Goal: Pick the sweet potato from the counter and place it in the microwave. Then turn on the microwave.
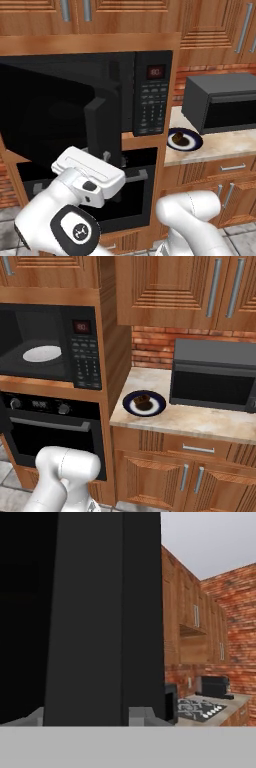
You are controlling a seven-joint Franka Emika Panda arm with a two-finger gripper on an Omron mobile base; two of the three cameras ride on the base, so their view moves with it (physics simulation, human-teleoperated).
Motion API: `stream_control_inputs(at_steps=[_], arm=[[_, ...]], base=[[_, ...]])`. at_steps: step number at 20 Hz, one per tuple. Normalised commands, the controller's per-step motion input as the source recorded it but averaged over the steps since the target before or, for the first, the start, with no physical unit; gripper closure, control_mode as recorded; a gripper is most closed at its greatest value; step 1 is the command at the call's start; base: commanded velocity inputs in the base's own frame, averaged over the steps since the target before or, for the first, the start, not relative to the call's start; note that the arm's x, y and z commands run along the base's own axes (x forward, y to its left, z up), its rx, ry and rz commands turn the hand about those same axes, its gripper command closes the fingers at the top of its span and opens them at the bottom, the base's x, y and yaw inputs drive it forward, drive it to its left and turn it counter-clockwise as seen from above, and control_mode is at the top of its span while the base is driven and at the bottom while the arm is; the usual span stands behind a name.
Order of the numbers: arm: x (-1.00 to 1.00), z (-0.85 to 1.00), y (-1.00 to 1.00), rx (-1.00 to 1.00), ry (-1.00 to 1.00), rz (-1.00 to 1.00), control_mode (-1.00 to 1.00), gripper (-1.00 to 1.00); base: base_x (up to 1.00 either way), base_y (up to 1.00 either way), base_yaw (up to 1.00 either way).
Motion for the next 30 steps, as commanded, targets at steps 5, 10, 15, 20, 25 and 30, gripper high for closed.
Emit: stream_control_inputs(at_steps=[5,10,15,20,25,30], arm=[[-0.33,0.0,0.04,-0.01,-0.03,0.0,-1.0,1.0],[-0.3,0.0,0.04,-0.01,-0.02,0.0,-1.0,1.0],[-0.3,0.0,0.03,-0.01,-0.04,0.0,-1.0,1.0],[-0.27,0.0,0.03,-0.01,-0.03,0.0,-1.0,1.0],[-0.25,0.0,0.03,-0.01,-0.03,0.0,-1.0,1.0],[-0.19,0.0,0.04,-0.01,-0.01,0.0,-1.0,1.0]], base=[[0.0,0.0,0.0],[0.0,0.0,0.0],[0.0,0.0,0.0],[0.0,0.0,0.0],[0.0,0.0,0.0],[0.0,0.0,0.0]])
